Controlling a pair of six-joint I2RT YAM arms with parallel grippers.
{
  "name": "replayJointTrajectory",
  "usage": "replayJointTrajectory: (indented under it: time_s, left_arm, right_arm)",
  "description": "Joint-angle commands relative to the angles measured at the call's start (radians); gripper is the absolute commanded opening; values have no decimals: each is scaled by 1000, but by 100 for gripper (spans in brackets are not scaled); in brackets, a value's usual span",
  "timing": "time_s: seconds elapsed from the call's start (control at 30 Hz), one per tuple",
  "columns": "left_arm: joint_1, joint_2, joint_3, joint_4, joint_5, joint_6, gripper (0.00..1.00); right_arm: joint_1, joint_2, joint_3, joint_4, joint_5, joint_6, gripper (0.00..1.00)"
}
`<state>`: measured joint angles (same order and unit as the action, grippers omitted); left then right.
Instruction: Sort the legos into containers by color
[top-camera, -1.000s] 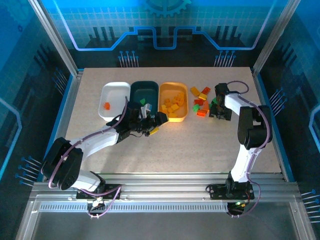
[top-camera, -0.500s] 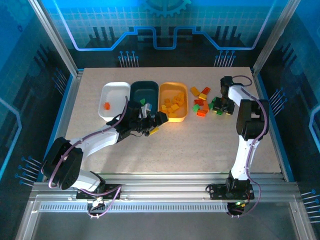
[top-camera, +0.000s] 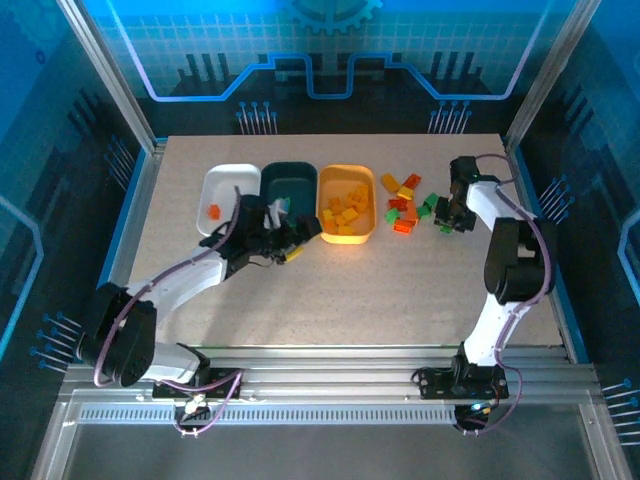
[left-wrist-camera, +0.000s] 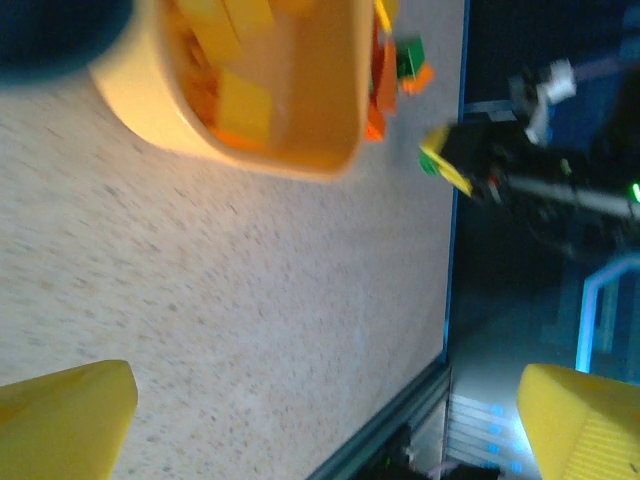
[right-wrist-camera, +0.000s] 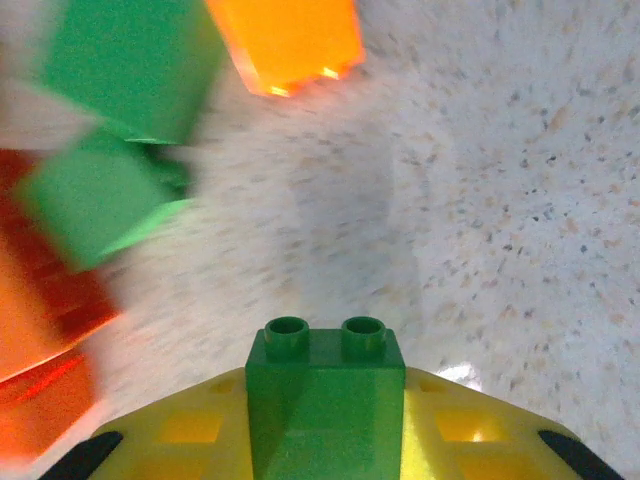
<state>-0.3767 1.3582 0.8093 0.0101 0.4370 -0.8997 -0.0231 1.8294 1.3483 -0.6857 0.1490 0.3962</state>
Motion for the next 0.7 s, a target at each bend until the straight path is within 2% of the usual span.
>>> replayJointTrajectory:
  time_s: [0.0,0.13,0.2,0.3,0.4,0.53,0.6,0.67]
  left_arm:
    - [124,-129,-30,-131,-72,61,99]
    - [272,-235,-137,-167,-156,55,99]
    - [365,-259,-200,-148,-125,13,99]
    - [468,-276,-265,-121,-38,-12,99]
    - [490,-290,-280,-143,-5,4,99]
    - [490,-298,-290,-136,50,13,99]
    - [490,-298,-287,-137,65,18,99]
    - [489,-299,-288,-118,86,12,99]
  right_arm:
    - [178,-129,46,15,-40,12,30]
    - [460,-23,170,83,-34,109,29]
    - [572,108,314,69,-16,115,29]
    - [686,310,568,20,-5,97,29]
    - [740,504,852,-82,4,86,29]
    - [754,715,1166,-230,0,66,31]
    - [755,756,1234,-266,-12,60,40]
    - [755,737,1224,-262,-12,55,55]
